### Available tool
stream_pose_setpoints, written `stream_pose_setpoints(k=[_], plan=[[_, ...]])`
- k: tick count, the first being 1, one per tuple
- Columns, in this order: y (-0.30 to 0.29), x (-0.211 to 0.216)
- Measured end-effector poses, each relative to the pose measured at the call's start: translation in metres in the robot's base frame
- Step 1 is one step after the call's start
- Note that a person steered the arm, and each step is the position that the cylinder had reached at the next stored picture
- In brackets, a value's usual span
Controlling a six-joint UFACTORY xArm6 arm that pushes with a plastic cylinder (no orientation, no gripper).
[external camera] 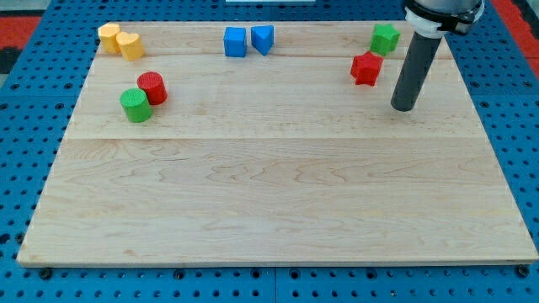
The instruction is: Place the red star diagonal to the green star
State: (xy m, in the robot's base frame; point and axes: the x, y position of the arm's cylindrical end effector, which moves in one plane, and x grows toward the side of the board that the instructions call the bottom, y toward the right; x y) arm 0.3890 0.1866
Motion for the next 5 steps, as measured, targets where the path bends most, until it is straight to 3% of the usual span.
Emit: stream_pose_setpoints(k=[2,4,5], plan=[[0.004,0.0],[0.004,-0.075],[0.006,-0.082]])
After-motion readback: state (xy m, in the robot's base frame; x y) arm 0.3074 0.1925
